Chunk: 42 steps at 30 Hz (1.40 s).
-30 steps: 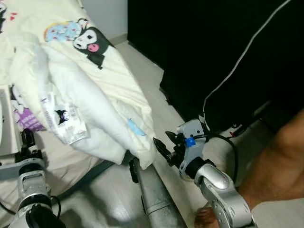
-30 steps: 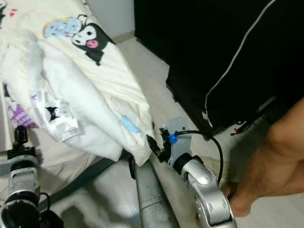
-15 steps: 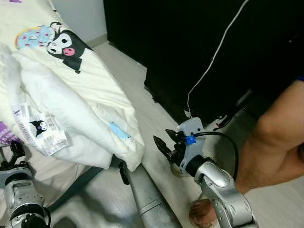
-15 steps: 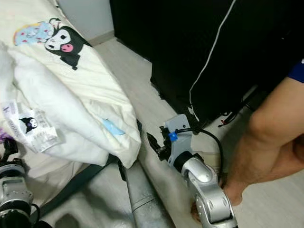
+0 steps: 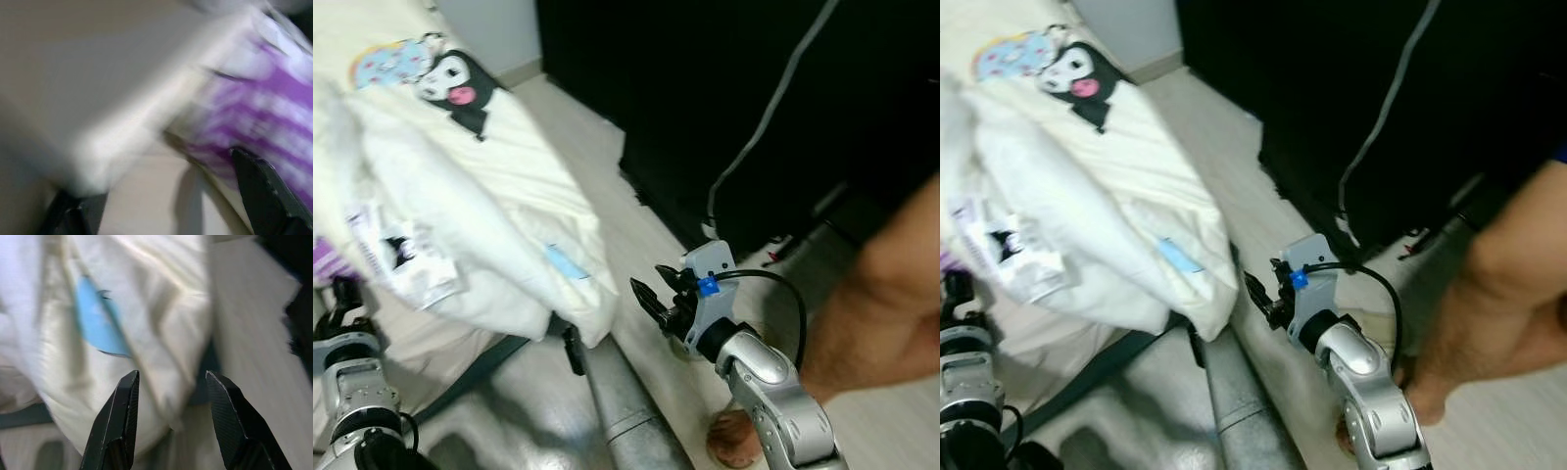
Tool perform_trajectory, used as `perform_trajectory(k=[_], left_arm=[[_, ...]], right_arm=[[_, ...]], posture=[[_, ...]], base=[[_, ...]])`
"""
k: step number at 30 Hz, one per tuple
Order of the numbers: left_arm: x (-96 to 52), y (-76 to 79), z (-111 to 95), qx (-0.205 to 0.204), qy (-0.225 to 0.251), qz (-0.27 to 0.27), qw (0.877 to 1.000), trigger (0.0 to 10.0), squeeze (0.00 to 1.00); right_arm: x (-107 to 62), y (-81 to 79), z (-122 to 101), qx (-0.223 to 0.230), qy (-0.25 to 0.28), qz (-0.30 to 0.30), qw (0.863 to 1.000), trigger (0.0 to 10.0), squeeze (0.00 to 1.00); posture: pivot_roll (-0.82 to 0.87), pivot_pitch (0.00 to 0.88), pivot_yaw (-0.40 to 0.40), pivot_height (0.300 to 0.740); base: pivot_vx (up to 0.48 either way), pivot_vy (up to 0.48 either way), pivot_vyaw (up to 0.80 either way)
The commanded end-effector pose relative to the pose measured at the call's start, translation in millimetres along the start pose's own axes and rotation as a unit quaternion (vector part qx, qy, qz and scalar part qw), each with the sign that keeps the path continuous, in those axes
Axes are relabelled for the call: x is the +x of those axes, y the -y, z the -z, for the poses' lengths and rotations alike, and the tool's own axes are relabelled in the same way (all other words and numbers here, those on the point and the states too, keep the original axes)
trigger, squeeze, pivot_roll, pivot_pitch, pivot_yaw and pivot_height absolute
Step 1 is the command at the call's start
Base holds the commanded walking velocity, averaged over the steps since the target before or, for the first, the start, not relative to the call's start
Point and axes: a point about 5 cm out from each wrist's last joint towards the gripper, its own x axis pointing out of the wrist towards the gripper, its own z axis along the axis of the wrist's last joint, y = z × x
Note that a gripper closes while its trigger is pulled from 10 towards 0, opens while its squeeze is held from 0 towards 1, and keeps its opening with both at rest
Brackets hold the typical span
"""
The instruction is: Clean up the room
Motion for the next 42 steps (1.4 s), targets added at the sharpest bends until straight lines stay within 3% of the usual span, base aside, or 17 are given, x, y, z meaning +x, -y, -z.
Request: perform_trajectory(k=[1, 4, 8, 13, 16, 17, 19, 26, 29, 31, 33, 34, 35, 36, 37, 38, 42], left_arm=[[-12.3, 12.4, 39, 0.016, -0.122, 0.073, 0.990, 10.0, 0.00], [-12.6, 20.3, 42, 0.027, -0.140, 0.118, 0.983, 10.0, 0.00], [-12.2, 45.1, 44, 0.112, -0.194, 0.257, 0.940, 10.0, 0.00], [-6.7, 69.1, 39, 0.181, -0.176, 0.320, 0.913, 10.0, 0.00], [-13.3, 116.1, 29, 0.152, -0.154, 0.434, 0.875, 10.0, 0.00], [-13.3, 116.1, 29, 0.152, -0.154, 0.434, 0.875, 10.0, 0.00], [-25.0, 146.0, 19, 0.092, -0.150, 0.514, 0.840, 10.0, 0.00], [-15.5, 169.5, -7, 0.085, -0.078, 0.521, 0.845, 10.0, 0.00], [10.9, 173.0, -31, 0.255, 0.022, 0.430, 0.866, 10.0, 0.00], [15.7, 171.9, -34, 0.298, 0.036, 0.408, 0.862, 10.0, 0.00], [26.6, 164.4, -42, 0.476, 0.066, 0.313, 0.819, 10.0, 0.00], [28.9, 162.5, -45, 0.529, 0.084, 0.282, 0.796, 10.0, 0.00], [28.9, 162.5, -45, 0.529, 0.084, 0.282, 0.796, 10.0, 0.00], [31.0, 157.8, -45, 0.589, 0.086, 0.239, 0.767, 10.0, 0.00], [31.0, 157.8, -45, 0.589, 0.086, 0.239, 0.767, 10.0, 0.00], [29.8, 153.4, -42, 0.621, 0.091, 0.219, 0.747, 10.0, 0.00], [24.3, 145.6, -27, 0.664, 0.078, 0.191, 0.719, 10.0, 0.00]], right_arm=[[-1.1, -0.7, 5, 0.007, -0.006, -0.005, 1.000, 10.0, 0.00], [-1.0, -0.1, 5, 0.007, -0.007, -0.004, 1.000, 10.0, 0.00], [0.1, 1.2, 5, 0.004, -0.006, -0.003, 1.000, 10.0, 0.00], [1.2, 1.6, 4, 0.004, -0.005, -0.004, 1.000, 10.0, 0.00], [1.5, 2.2, 4, 0.004, -0.004, -0.004, 1.000, 10.0, 0.00], [1.5, 2.2, 4, 0.004, -0.004, -0.004, 1.000, 10.0, 0.00], [2.6, 2.8, 4, 0.004, -0.004, -0.005, 1.000, 10.0, 0.00], [4.2, 3.0, 3, 0.004, -0.002, -0.006, 1.000, 10.0, 0.00], [4.1, 2.5, 4, 0.004, -0.002, -0.006, 1.000, 10.0, 0.00], [4.3, 2.4, 4, 0.004, -0.002, -0.006, 1.000, 10.0, 0.00], [4.8, 2.2, 4, 0.005, -0.001, -0.006, 1.000, 10.0, 0.00], [4.9, 2.2, 4, 0.004, -0.001, -0.006, 1.000, 10.0, 0.00], [4.9, 2.2, 4, 0.004, -0.001, -0.006, 1.000, 10.0, 0.00], [5.0, 2.1, 4, 0.005, -0.001, -0.006, 1.000, 10.0, 0.00], [5.0, 2.1, 4, 0.005, -0.001, -0.006, 1.000, 10.0, 0.00], [4.8, 2.0, 4, 0.005, -0.001, -0.005, 1.000, 10.0, 0.00], [4.2, 1.5, 5, 0.004, -0.002, -0.004, 1.000, 10.0, 0.00]], posture=[[-0.36, 0.430, -0.117, 0.520], [-0.36, 0.428, -0.115, 0.520], [-0.35, 0.424, -0.111, 0.520], [-0.35, 0.422, -0.112, 0.520], [-0.35, 0.422, -0.112, 0.520], [-0.35, 0.422, -0.112, 0.520], [-0.34, 0.419, -0.115, 0.520], [-0.34, 0.417, -0.114, 0.520], [-0.33, 0.416, -0.113, 0.520], [-0.33, 0.416, -0.111, 0.520], [-0.33, 0.416, -0.109, 0.520], [-0.33, 0.416, -0.109, 0.520], [-0.33, 0.416, -0.109, 0.520], [-0.33, 0.419, -0.106, 0.520], [-0.33, 0.419, -0.106, 0.520], [-0.33, 0.418, -0.104, 0.520], [-0.34, 0.421, -0.105, 0.520]], base=[[0.000, 0.000, 0.00], [0.000, 0.000, 0.00], [0.000, 0.000, 0.00], [0.000, 0.000, 0.00], [0.000, 0.000, 0.00], [0.000, 0.000, 0.00], [0.000, 0.000, 0.00], [0.000, 0.000, 0.00], [0.000, 0.000, 0.00], [0.000, 0.000, 0.00], [0.000, 0.000, 0.00], [0.000, 0.000, 0.00], [0.000, 0.000, 0.00], [0.000, 0.000, 0.00], [0.000, 0.000, 0.00], [0.000, 0.000, 0.00], [0.000, 0.000, 0.00]])
